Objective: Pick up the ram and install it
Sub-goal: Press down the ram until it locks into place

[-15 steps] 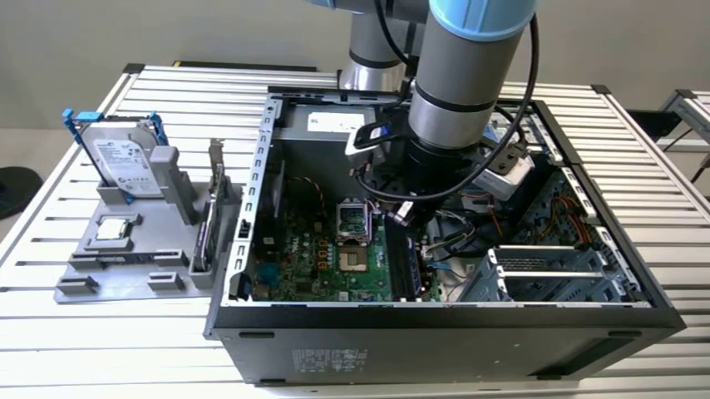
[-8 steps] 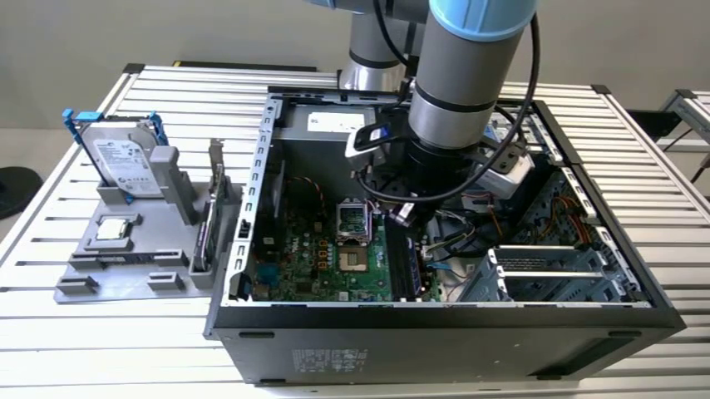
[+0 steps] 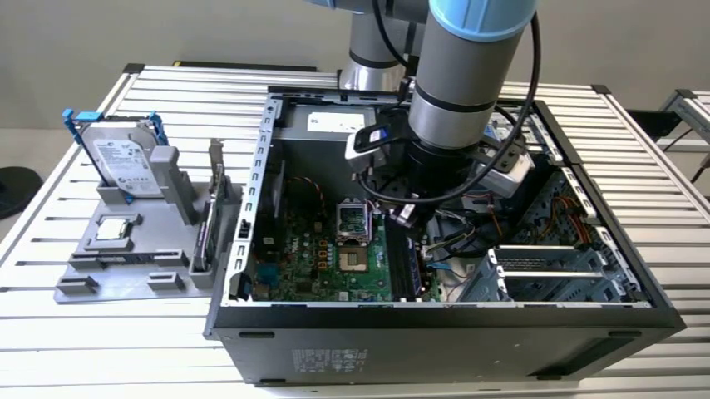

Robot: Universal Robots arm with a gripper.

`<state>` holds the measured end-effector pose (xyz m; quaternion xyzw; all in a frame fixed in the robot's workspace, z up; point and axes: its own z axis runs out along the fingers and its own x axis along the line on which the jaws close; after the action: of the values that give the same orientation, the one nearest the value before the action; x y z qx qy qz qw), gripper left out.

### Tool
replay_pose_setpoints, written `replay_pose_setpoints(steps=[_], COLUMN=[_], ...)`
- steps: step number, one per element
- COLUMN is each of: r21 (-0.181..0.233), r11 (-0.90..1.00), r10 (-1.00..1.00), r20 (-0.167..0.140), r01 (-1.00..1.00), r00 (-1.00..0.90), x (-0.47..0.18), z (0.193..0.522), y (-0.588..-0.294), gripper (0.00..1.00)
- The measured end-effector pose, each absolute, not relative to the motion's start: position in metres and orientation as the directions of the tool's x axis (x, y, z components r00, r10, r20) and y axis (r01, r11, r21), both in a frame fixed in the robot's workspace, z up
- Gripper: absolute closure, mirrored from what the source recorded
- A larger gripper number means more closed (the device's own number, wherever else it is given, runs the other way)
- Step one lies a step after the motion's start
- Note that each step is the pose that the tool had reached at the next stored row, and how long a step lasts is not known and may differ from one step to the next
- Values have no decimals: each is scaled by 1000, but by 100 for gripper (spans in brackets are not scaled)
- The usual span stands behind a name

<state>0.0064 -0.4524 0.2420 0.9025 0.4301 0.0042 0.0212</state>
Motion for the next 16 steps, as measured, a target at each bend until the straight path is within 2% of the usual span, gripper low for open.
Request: replay_pose_setpoints(steps=[16], r21=[41], r11=[-580], r10=[814], r20=[-11], r01=[813], r00=[581], x=[6], z=[242], y=[-452], gripper=[100])
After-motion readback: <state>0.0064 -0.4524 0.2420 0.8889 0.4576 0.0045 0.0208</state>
